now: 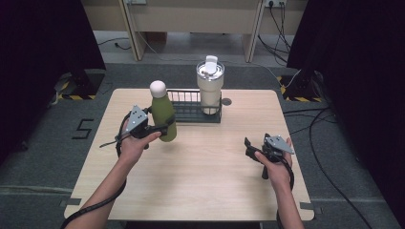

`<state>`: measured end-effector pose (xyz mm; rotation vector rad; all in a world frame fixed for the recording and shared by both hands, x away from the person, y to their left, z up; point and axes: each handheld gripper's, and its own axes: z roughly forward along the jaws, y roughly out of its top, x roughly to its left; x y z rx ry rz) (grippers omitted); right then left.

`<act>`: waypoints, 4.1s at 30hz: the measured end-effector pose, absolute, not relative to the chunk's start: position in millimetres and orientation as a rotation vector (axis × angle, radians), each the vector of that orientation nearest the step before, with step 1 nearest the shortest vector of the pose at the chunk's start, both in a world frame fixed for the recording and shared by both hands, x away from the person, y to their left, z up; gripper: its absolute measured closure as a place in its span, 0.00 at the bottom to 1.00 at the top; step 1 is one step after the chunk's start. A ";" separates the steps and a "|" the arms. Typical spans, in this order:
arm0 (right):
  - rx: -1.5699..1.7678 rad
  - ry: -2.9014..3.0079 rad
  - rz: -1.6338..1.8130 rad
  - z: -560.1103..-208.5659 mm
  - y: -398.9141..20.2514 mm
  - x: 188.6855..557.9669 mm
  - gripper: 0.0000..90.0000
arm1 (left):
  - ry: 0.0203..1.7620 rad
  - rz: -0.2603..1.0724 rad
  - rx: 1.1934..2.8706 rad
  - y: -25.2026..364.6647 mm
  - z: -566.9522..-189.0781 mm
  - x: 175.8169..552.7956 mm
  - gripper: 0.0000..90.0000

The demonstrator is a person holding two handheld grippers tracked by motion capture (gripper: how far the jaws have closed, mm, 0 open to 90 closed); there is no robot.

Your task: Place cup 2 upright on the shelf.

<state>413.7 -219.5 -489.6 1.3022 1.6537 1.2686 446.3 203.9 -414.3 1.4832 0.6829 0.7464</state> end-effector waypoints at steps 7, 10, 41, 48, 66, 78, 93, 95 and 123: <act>1.301 1.649 1.269 -489.1 -220.3 413.7 0.17 | 0.675 0.753 1.492 201.9 -410.2 451.2 0.23; 1.301 1.649 1.269 -489.2 -220.4 413.8 0.17 | 0.671 0.756 1.491 200.3 -407.2 453.3 0.23; 1.307 1.636 1.276 -487.2 -224.1 413.7 0.17 | 0.675 0.765 1.490 185.8 -393.8 479.1 0.23; 1.305 1.645 1.280 -487.8 -221.8 414.7 0.17 | 0.682 0.767 1.485 184.0 -390.5 485.7 0.23; 1.314 1.638 1.277 -488.2 -224.6 413.8 0.17 | 0.687 0.770 1.464 178.1 -383.9 498.6 0.23; 1.320 1.631 1.281 -487.8 -226.0 413.4 0.17 | 0.694 0.778 1.463 174.0 -380.4 506.7 0.23; 1.322 1.633 1.278 -488.0 -225.9 413.5 0.17 | 0.699 0.784 1.453 170.8 -374.7 515.5 0.23; 1.322 1.632 1.280 -487.9 -226.1 413.7 0.17 | 0.698 0.787 1.453 170.7 -373.6 516.3 0.23; 1.326 1.633 1.286 -489.7 -226.0 414.3 0.17 | 0.711 0.798 1.433 167.9 -359.8 533.4 0.23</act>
